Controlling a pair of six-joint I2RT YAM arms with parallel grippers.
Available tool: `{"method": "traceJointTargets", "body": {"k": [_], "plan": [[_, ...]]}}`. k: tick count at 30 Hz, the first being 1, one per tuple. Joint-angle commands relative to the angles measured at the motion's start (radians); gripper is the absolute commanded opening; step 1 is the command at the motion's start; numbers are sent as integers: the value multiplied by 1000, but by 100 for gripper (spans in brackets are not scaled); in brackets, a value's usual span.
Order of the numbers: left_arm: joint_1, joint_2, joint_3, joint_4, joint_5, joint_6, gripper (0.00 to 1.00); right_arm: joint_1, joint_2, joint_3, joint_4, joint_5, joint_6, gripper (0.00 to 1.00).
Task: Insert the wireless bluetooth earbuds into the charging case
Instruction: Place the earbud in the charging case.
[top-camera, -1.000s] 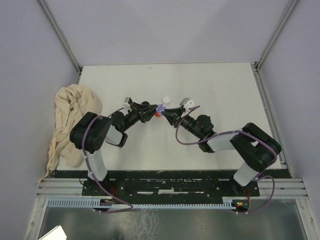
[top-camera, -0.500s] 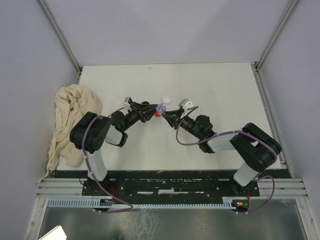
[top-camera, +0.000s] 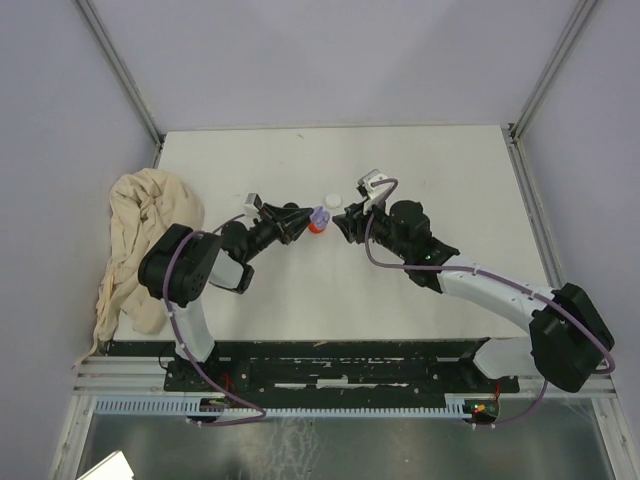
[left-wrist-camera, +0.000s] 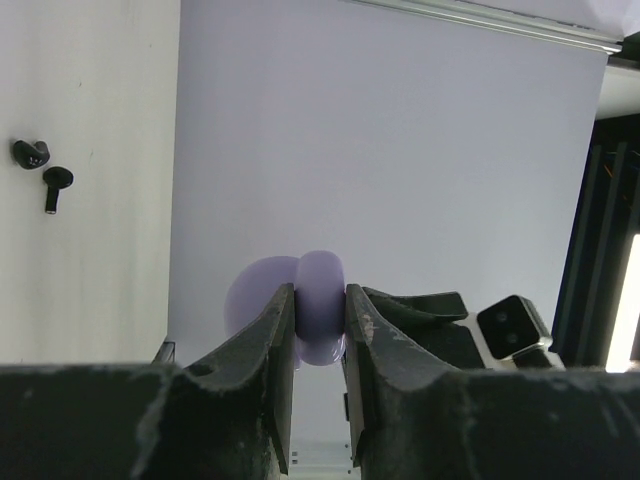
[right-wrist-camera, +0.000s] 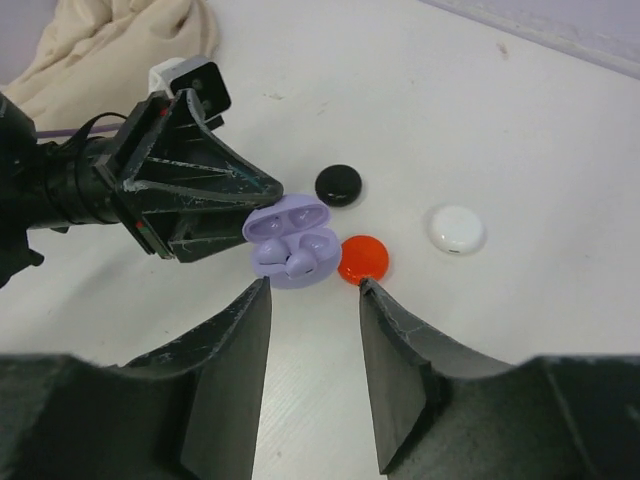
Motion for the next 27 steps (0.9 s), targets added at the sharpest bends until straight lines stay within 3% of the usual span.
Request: {"method": "traceJointTargets", "body": {"k": [1,7,11,17,27], "plan": [[1,-75,5,-39,-44,129,3,14,-31,106,-408,118,12,53],[-6,-201,-14,-230,-131,238,3,68,61,237,-585,247,34,81],[-22,-292,-14,-384,-183,320,3,92,133,291,-607,293,54,99],[-31,-378,-23,-508,-207,398,3,95,206,373,-637,345,84,100],[-45,-372,-47,-497,-176,404,3,80,323,519,-716,348,118,100]]}}
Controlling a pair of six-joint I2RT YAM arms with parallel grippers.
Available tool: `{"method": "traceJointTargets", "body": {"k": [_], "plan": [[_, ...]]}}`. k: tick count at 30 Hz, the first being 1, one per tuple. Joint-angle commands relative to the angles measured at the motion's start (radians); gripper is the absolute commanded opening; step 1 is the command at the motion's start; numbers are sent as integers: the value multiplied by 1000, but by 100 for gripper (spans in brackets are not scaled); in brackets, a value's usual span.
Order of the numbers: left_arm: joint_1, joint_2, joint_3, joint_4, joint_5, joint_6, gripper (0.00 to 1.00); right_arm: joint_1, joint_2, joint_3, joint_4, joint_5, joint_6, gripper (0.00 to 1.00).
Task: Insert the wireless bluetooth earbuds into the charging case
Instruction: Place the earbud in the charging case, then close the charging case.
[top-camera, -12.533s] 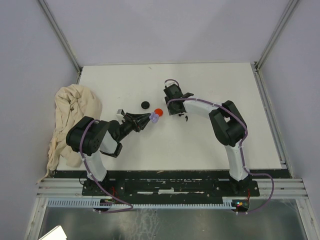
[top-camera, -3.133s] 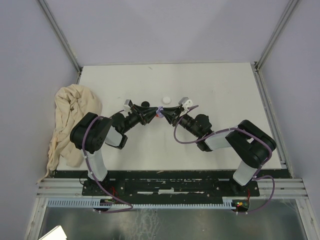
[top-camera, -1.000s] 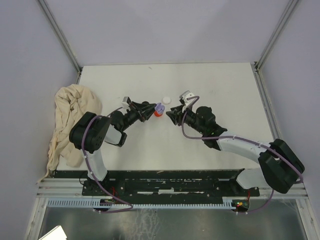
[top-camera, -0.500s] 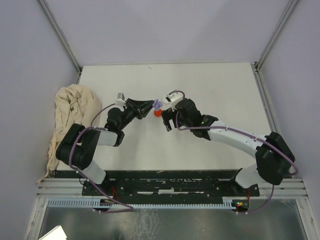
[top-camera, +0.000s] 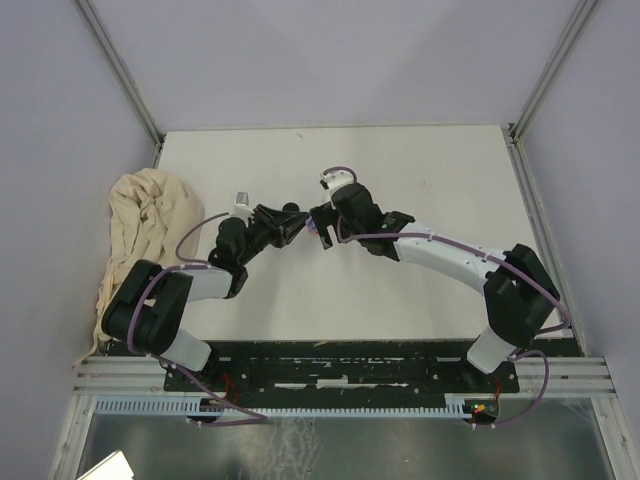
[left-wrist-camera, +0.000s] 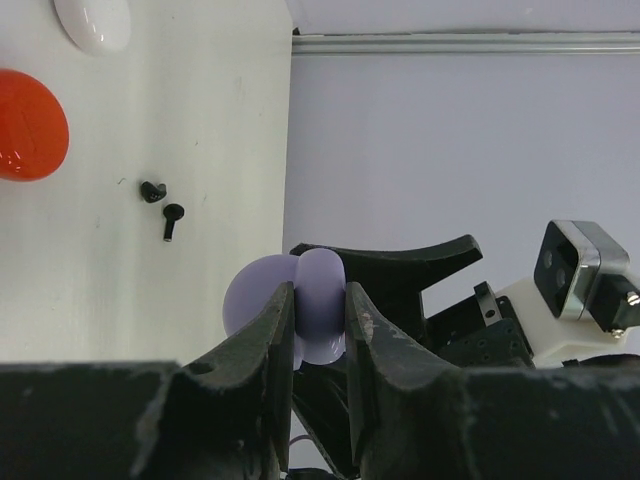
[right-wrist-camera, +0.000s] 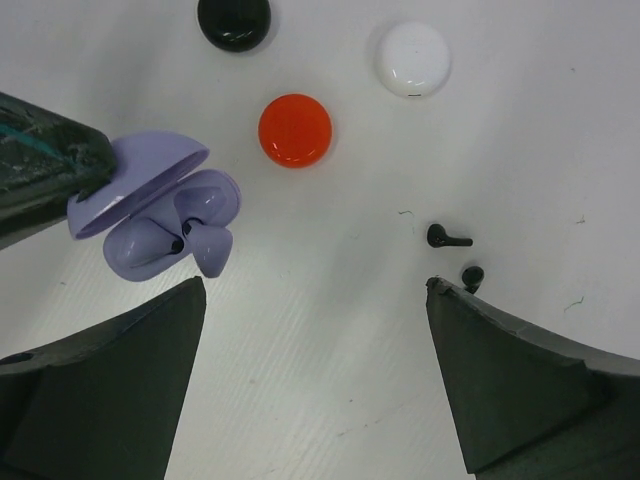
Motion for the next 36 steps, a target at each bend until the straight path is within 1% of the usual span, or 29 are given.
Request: {"method": "traceJointTargets", "body": {"k": [1,8,14,17,20,21,24,28,32,34,36], "plan": [[-10,-14,-2,35,7,53,3,-15,33,71,-19,21,37,100],[-14,-33,-16,35,21,48,3,-62,64,105,-32,20,60,100],[-14,-46,-24,34,24,43,3,-100,61,99,-14,-9,67,100],[-12,-47,-18,24,21,44,3,-104,50,77,-11,-10,65,100],[-12,-43,1,7,7,46,3,-102,19,18,24,-29,64,100],[-13,-40,9,-2,-5,44,3,-102,4,-11,47,-42,62,100],[-14,-30,25,-26,-72,4,3,-90,-52,-132,191,-55,46,100],[-34,-23,38,-63,-207,-76,3,-41,-102,-275,404,2,-7,100],[-71,5,65,-102,-282,-172,3,0,-76,-325,542,16,-50,100],[-89,38,91,-133,-285,-225,3,19,-61,-346,619,21,-67,100],[-104,60,108,-148,-283,-245,3,28,-43,-368,699,19,-69,100]]}}
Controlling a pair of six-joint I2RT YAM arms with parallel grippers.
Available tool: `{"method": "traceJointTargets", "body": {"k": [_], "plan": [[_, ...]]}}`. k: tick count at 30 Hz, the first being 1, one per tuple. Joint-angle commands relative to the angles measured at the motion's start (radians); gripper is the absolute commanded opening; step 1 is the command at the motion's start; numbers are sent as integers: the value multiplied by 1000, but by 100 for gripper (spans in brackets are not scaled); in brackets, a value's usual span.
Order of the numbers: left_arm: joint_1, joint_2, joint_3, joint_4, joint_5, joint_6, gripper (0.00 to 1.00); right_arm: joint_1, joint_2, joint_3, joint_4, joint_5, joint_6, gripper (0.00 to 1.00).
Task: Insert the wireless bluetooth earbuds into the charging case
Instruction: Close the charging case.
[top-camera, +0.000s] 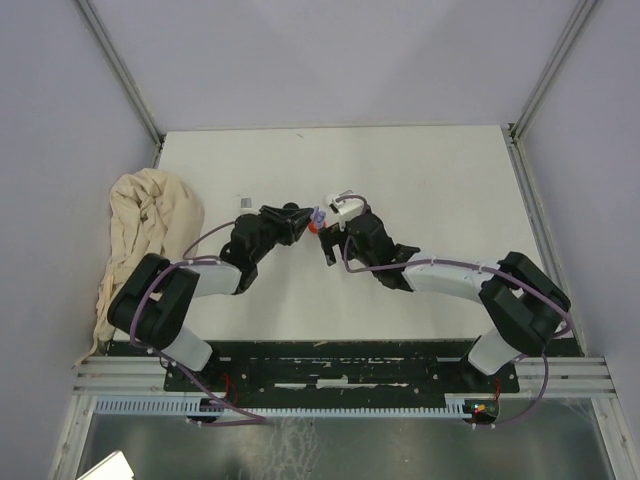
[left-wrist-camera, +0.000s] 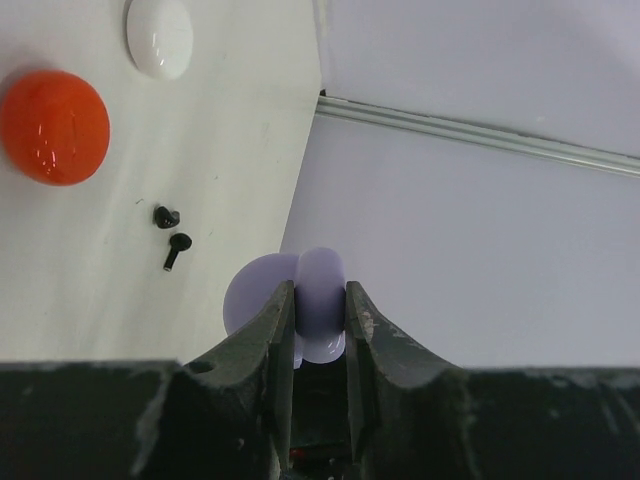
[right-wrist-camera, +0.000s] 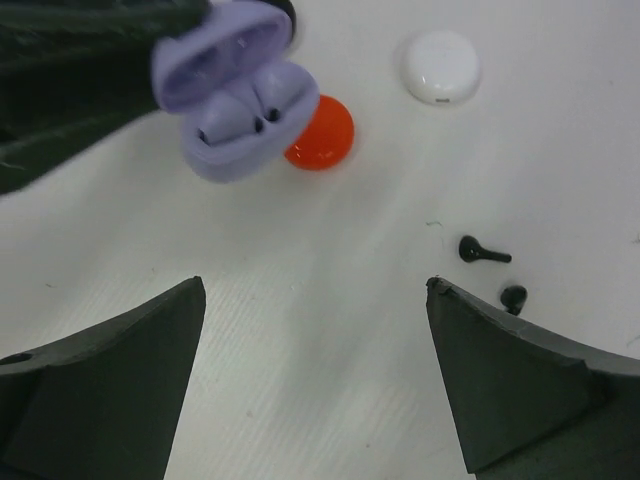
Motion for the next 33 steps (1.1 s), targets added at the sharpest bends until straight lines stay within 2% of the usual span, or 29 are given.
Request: {"method": "traceJointTargets", "body": {"k": [1,6,17,28,33], "plan": [[-38,47,64,-28,-63,-145,3,24,29,-34,312,32,-43,99],[-65,52,74,-58,-72,-187,3,26,92,-51,450,67,-58,98],[-74,5,54,-84,-84,-183,3,27,168,1,470,178,-96,98],[-73,21,31,-52,-62,-178,3,26,122,-76,574,321,-137,98],[-73,30,25,-41,-62,-175,3,26,88,-95,549,358,-162,99]]}}
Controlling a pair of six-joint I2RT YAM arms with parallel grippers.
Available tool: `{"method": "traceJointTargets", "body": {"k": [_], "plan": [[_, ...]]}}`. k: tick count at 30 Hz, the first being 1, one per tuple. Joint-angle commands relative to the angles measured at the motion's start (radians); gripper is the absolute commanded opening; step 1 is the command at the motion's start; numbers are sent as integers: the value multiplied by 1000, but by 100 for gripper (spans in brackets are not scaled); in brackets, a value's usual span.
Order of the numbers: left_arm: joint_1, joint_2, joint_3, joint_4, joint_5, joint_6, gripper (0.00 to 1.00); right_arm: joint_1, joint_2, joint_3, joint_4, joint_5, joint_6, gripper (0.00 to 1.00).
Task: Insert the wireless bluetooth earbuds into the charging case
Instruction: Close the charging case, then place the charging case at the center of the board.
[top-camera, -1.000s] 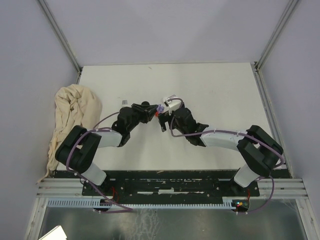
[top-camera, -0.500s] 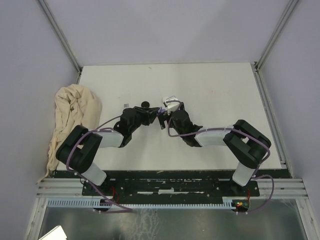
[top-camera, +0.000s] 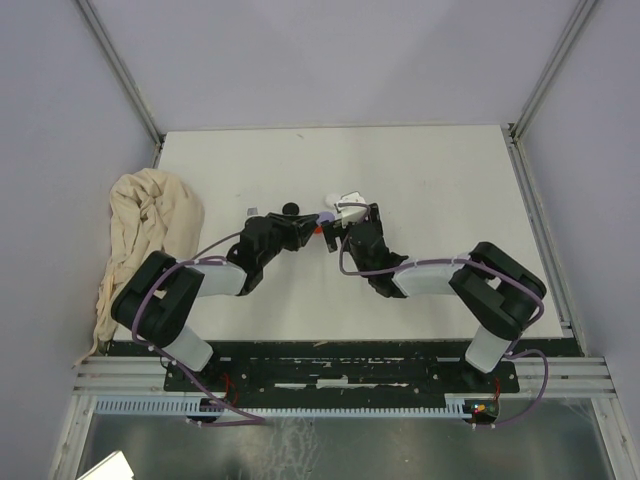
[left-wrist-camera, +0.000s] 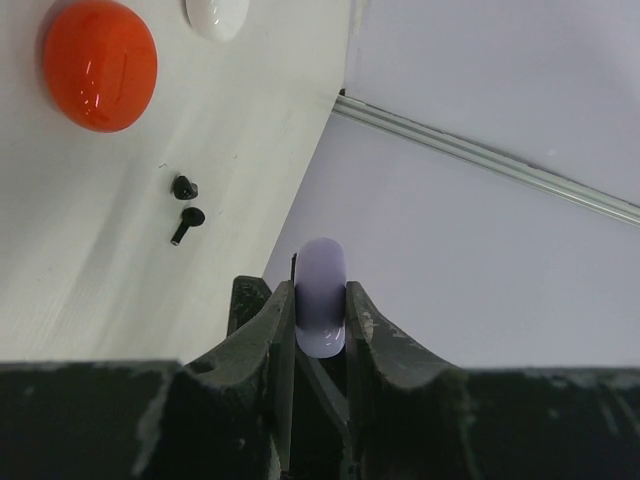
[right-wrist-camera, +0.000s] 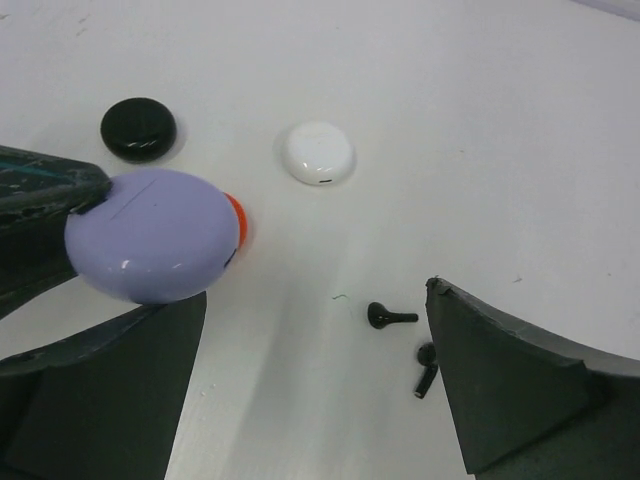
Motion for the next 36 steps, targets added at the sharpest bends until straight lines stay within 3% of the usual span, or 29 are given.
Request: {"method": "traceJointTargets", "body": {"k": [1,4,8,11,17,26,36], "plan": [[-2,-12,-7,51,2,-15,3,-5,-75,-22,53,87,-31,100],[0,1,3,51,9,8,3,-13,-122,-46,7,103,-21,99],[-1,54,76,10,52,120,3,-107,-212,52,-386,12,151,99],[-1,129,153,0,109,202,3,-221,-280,67,-497,-151,249,100],[-3,277,292,-43,132,323,3,-288,-294,219,-796,-178,213,100],[-4,409,506,-215,79,475,3,-300,-294,202,-790,-231,215,100],[-20,480,616,-352,21,594,3,-311,-296,189,-775,-263,213,100]]}}
